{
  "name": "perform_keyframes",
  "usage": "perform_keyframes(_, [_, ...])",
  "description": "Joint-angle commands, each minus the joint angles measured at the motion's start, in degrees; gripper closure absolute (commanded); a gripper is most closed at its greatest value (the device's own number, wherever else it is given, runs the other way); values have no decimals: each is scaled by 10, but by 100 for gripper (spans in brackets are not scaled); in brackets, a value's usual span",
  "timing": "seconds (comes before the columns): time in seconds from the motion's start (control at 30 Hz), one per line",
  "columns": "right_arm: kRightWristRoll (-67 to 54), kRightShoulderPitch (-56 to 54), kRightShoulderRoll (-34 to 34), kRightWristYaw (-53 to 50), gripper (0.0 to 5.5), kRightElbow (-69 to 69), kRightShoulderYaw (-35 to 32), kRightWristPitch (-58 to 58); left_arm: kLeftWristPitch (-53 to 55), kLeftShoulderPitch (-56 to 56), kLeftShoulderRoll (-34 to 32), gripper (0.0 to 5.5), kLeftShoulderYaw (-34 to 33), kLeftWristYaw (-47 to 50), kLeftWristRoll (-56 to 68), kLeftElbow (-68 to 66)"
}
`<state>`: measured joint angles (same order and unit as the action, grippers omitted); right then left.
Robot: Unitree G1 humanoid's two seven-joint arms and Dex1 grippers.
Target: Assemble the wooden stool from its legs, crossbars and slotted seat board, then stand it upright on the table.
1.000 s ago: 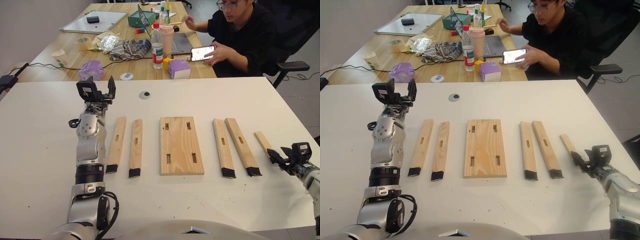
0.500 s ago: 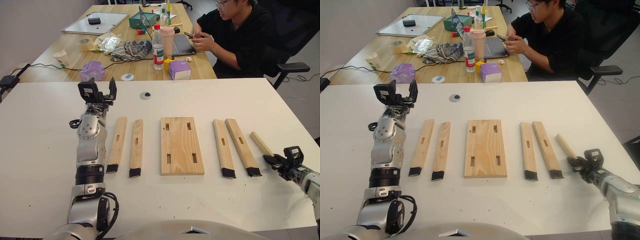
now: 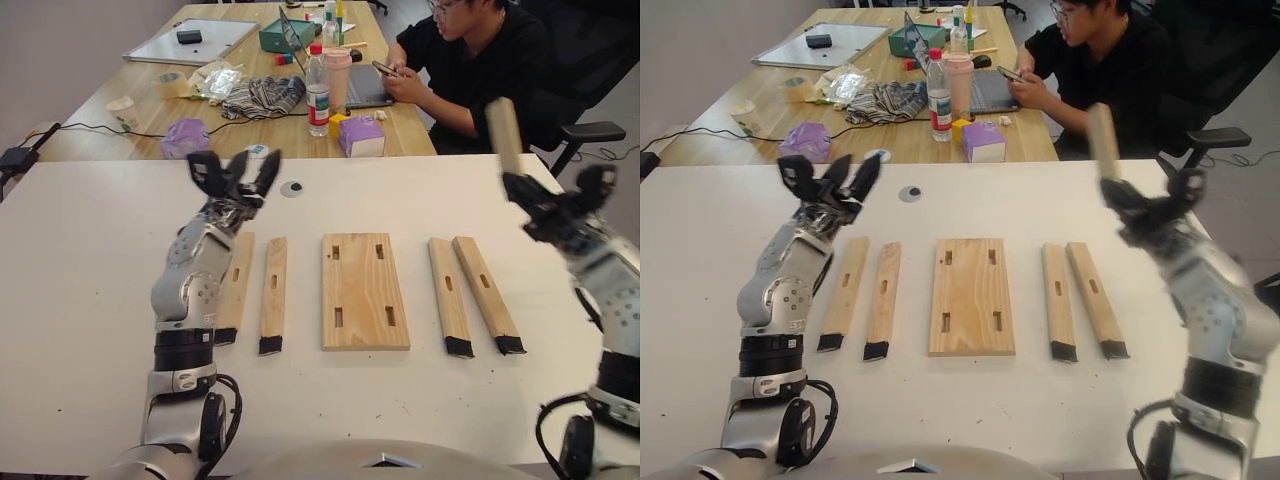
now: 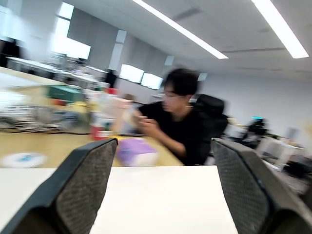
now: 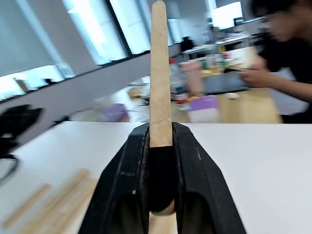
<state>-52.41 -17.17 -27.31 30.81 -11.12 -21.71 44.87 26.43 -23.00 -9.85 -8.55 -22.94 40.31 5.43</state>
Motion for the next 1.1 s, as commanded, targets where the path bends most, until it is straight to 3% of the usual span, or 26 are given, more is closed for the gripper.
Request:
perform_keyframes(0.03, [-163, -8, 52, -9, 509, -60, 56, 115, 140, -25, 19, 198, 1, -40, 188, 59])
perform_keyframes(0.17, [-212, -4, 65, -28, 509, -73, 83, 138, 219, -17, 28, 198, -4, -47, 342, 89])
perform_keyframes(0.3, [-263, -4, 54, -38, 509, -75, 88, 155, 239, -2, 36, 198, -8, -26, 403, 79])
perform_keyframes(0.8, [-258, 8, 14, -32, 509, -87, 119, 169, 228, 8, 12, 198, 4, -34, 364, 54])
perform_keyframes(1.0, [-239, 12, -5, -13, 509, -89, 140, 171, 234, 9, -3, 280, 12, -62, 354, 59])
perform_keyframes(1.1, [-235, 11, -3, -11, 509, -88, 140, 170, 232, 9, -5, 347, 13, -67, 352, 57])
